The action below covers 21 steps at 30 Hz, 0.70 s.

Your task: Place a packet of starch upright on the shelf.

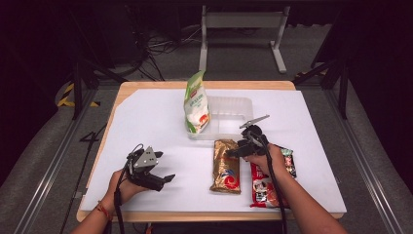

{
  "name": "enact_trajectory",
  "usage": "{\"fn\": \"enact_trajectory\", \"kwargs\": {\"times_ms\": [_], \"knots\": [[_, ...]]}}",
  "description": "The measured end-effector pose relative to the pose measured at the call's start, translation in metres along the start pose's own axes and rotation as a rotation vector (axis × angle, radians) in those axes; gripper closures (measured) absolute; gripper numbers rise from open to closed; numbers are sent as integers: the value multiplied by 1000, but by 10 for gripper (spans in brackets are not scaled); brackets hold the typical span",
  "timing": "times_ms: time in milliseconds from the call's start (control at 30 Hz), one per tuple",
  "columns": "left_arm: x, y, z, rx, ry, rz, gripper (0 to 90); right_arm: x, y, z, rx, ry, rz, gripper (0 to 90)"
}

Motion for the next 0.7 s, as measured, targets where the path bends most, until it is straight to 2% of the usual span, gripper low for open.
{"fn": "enact_trajectory", "kwargs": {"times_ms": [167, 200, 267, 433, 600, 700], "knots": [[-2, -2, 0, -8, 12, 3, 116, -5, -2, -1, -31, 21, -31, 231], [-2, -2, 0, -8, 12, 1, 117, -6, -4, -1, -47, 30, -40, 205], [-2, -1, 0, -9, 10, 1, 117, -7, -6, -2, -71, 32, -41, 211], [-3, -1, 1, -10, 15, 7, 117, -9, -5, -3, -75, 32, -43, 195], [-4, -3, 1, -18, 19, 8, 117, -11, -2, -5, -60, 33, -39, 231], [-4, -2, 1, -17, 23, 8, 118, -12, 0, -6, -58, 32, -37, 309]]}}
Point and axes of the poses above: each handheld gripper's, and its own axes: x roughly backward along the jaws, z roughly out of its underside, y roughly to its left, the point moved 7 cm from there along -x, roughly forward along the jaws, and after that the axes turned 3 degrees about y, right-handed, at the moved point
